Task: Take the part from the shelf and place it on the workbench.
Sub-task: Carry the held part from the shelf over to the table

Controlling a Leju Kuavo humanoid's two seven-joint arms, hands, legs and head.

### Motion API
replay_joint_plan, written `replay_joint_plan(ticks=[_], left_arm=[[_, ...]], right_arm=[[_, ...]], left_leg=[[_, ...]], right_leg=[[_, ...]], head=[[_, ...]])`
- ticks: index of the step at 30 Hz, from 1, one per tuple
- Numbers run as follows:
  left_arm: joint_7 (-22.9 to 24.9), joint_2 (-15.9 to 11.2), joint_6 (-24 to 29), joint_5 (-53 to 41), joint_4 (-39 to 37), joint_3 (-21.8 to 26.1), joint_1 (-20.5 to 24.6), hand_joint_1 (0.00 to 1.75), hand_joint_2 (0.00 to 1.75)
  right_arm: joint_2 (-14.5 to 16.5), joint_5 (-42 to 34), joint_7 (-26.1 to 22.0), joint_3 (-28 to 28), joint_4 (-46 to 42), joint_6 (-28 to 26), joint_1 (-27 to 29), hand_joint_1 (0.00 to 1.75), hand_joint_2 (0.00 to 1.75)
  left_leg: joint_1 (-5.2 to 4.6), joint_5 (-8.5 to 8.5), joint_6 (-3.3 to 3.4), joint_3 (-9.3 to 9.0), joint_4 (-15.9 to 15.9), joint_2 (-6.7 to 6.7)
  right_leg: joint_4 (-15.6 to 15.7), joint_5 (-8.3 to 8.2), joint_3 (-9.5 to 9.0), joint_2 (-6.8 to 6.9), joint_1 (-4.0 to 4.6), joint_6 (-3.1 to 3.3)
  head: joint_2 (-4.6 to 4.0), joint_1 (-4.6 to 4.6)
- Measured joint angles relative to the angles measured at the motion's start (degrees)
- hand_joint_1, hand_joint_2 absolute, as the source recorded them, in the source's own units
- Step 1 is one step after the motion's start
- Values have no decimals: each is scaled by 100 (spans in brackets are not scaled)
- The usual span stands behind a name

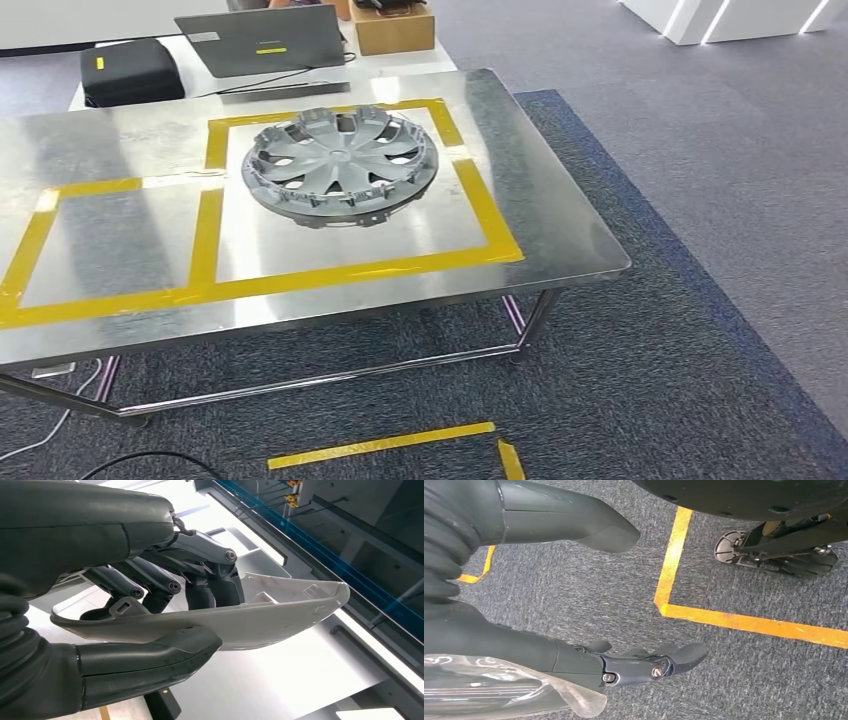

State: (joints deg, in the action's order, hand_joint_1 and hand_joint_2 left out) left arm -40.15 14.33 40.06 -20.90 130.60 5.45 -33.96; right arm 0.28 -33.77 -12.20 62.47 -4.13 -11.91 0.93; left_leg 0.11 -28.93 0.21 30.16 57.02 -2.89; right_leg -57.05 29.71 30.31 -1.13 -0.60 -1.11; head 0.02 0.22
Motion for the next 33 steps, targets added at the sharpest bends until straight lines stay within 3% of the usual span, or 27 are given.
replay_joint_plan(ticks=[5,9,13,15,17,18,20,21,23,25,27,28,31,32,33], left_arm=[[0,-1,0,0,0,7,0,175,175],[0,-3,0,0,2,10,-1,175,175],[0,-3,0,0,2,10,1,175,175],[0,1,0,0,2,16,2,175,175],[1,5,-1,-1,1,24,-1,175,175],[1,5,-2,-2,0,26,-3,175,175],[1,5,-2,-2,0,29,-4,175,175],[1,5,-2,-2,0,31,-4,175,175],[1,5,-2,-6,0,33,-6,175,175],[0,5,-2,-7,0,33,-9,175,175],[2,2,-1,-2,0,34,-5,175,175],[2,0,0,1,0,35,-3,175,175],[1,-7,0,1,0,34,-2,175,175],[1,-9,0,2,0,34,-3,175,175],[2,-10,0,2,0,34,-3,175,175]], right_arm=[[0,0,0,0,0,1,0,0,175],[15,0,0,0,0,0,-3,0,175],[15,-1,-1,0,-1,0,-3,0,175],[11,-1,-5,0,0,0,-4,0,175],[7,-1,-9,1,0,9,6,0,175],[6,0,-9,1,0,15,13,0,175],[8,5,-13,1,-2,31,14,0,175],[17,9,-19,0,-7,40,11,0,175],[29,18,-29,0,-18,55,10,0,175],[25,25,-37,0,-22,66,18,0,175],[22,32,-48,0,-22,79,27,0,175],[21,34,-54,0,-22,86,30,0,175],[20,35,-62,0,-22,107,35,0,175],[20,35,-62,0,-22,110,37,0,175],[20,35,-63,0,-22,111,38,0,175]], left_leg=[[-14,-10,13,2,19,0],[-46,-10,145,-6,7,7],[-48,18,181,-31,-64,9],[12,115,215,-152,-285,37],[93,165,193,-264,-437,64],[121,130,148,-271,-405,63],[185,23,28,-264,-270,52],[199,-56,-39,-242,-164,45],[187,-164,-134,-195,-14,28],[191,-193,-170,-188,25,4],[205,-295,-190,-120,208,75],[202,-417,-194,3,466,134],[178,-812,-167,647,1608,219],[169,-796,-142,792,1803,220],[154,-665,-107,843,1794,221]], right_leg=[[10,-5,-1,-1,-15,-13],[110,-51,-34,3,-53,-123],[144,-63,-60,3,-41,-141],[-491,260,256,27,-43,-187],[-1249,546,660,59,-94,-277],[-1243,461,671,66,-134,-332],[-559,105,330,50,-208,-449],[-268,17,174,14,-231,-459],[-102,60,52,-39,-242,-370],[-169,102,53,-14,-227,-225],[-179,128,28,33,-215,-150],[-175,142,7,62,-207,-116],[-172,203,-46,159,-155,-43],[-172,231,-77,189,-135,-29],[-172,263,-119,213,-118,-22]], head=[[0,0],[0,-18],[0,-27],[-1,7],[-2,45],[-2,46],[-2,55],[-2,75],[-2,82],[-2,58],[-2,39],[-2,27],[-2,12],[-2,11],[-2,11]])
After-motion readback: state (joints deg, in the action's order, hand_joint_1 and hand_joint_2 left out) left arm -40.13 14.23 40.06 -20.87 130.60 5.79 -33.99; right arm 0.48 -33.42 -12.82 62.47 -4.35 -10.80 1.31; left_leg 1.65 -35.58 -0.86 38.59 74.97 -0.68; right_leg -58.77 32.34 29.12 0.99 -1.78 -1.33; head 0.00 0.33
